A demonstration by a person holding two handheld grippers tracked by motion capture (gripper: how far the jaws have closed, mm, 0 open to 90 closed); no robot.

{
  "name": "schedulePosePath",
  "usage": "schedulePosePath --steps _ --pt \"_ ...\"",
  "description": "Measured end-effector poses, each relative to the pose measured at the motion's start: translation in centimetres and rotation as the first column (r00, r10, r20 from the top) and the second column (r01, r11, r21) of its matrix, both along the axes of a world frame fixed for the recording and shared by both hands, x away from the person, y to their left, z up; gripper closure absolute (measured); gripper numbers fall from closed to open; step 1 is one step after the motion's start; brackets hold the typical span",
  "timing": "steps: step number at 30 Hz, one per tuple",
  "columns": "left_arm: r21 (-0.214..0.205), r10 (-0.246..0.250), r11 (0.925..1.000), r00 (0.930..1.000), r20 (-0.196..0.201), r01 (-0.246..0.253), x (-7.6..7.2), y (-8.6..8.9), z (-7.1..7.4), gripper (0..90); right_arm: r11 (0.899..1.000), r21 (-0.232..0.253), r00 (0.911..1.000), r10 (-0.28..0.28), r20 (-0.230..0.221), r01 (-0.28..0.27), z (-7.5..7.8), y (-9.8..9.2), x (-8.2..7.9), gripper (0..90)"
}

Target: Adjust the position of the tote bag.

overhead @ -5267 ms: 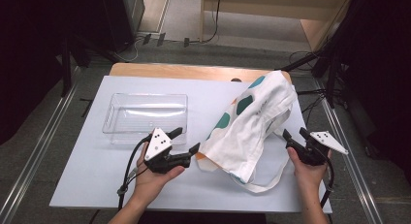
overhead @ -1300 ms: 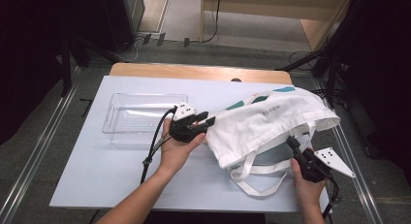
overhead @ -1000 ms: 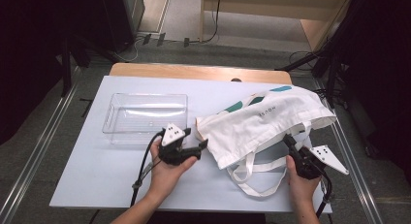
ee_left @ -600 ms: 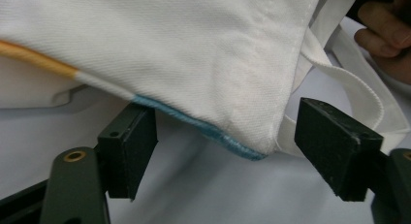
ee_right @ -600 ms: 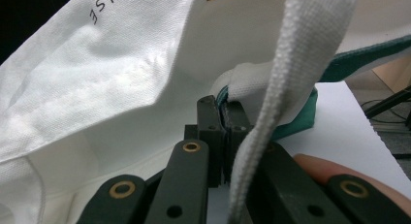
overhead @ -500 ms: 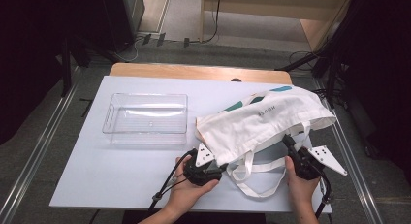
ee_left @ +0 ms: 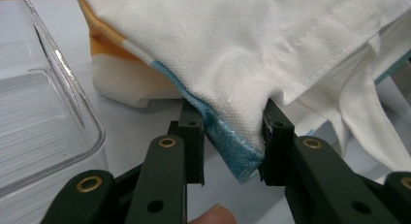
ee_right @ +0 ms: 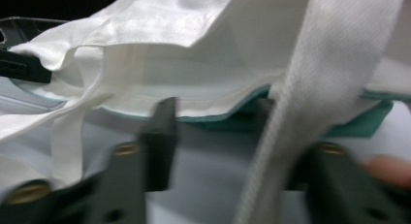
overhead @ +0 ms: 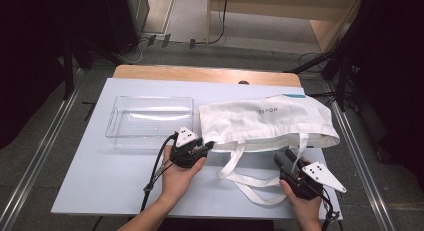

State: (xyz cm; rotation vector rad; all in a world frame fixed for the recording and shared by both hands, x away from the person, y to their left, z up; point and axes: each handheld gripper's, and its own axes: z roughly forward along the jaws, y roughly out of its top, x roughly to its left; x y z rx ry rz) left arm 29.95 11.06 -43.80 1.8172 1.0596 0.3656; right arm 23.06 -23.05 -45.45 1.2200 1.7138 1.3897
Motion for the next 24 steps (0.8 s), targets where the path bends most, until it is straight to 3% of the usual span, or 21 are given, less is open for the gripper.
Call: schedulePosePath --steps 2,5,8,10,12,13,14,16,17,19,21,23,24 --pt "0.002 0.004 1.0000 1.0000 0.001 -0.004 0.0 0.0 0.0 69.8 0.999 0.017 0.9991 -0.043 -0.008 0.043 0.3 -1.0 -0.8 33.8" --pt "-0.004 0.004 1.0000 1.0000 -0.001 -0.004 0.2 0.2 -0.1 69.8 0.995 0.034 0.9960 -0.089 -0.006 0.089 0.5 -2.1 -1.5 30.3" --pt "-0.002 0.005 1.0000 1.0000 -0.001 -0.005 0.2 0.2 -0.1 69.8 0.982 0.058 0.9836 -0.180 0.013 0.179 0.8 -4.0 -2.0 30.0" --pt "0.002 0.004 1.0000 1.0000 -0.003 -0.004 0.1 0.2 -0.1 69.9 0.965 0.079 0.9667 -0.254 0.032 0.251 1.2 -5.3 -2.1 30.6" --pt "0.003 0.003 1.0000 1.0000 0.000 -0.003 0.1 0.2 -0.3 69.9 0.938 0.097 0.9409 -0.338 0.025 0.334 1.5 -6.5 -1.9 31.5" --pt "0.008 0.001 1.0000 1.0000 0.000 -0.001 0.2 0.2 -0.3 69.9 0.922 0.098 0.9264 -0.376 0.011 0.373 1.6 -7.0 -1.6 31.8" --pt "0.007 -0.001 1.0000 1.0000 0.000 0.001 0.2 0.3 -0.4 69.9 0.900 0.105 0.9050 -0.425 0.004 0.423 1.6 -7.9 -0.7 36.2" --pt "0.005 -0.008 1.0000 1.0000 0.002 0.008 0.2 0.3 -0.4 70.0 0.896 0.102 0.9005 -0.435 -0.001 0.433 1.6 -8.2 -0.2 40.3" --pt "0.007 -0.020 0.9998 0.9998 0.001 0.020 0.2 0.3 -0.4 70.2 0.899 0.102 0.9037 -0.428 -0.012 0.427 1.5 -8.6 0.5 51.1" --pt "0.015 -0.040 0.9991 0.9992 0.002 0.040 0.1 0.3 -0.5 70.9 0.916 0.095 0.9212 -0.388 -0.028 0.389 1.2 -8.7 1.6 67.4" --pt "0.002 -0.057 0.9984 0.9984 0.006 0.057 0.0 0.4 -0.4 71.7 0.924 0.072 0.9265 -0.376 -0.020 0.376 0.7 -8.4 2.0 84.4" --pt "-0.019 -0.074 0.9971 0.9970 0.022 0.074 -0.2 0.6 -0.1 72.5 0.936 0.060 0.9378 -0.347 0.008 0.346 0.7 -7.9 1.7 88.5" --pt "-0.032 -0.083 0.9959 0.9959 0.036 0.084 -0.2 0.6 0.1 72.9 0.941 0.049 0.9402 -0.338 0.043 0.336 0.9 -7.5 1.4 89.0"
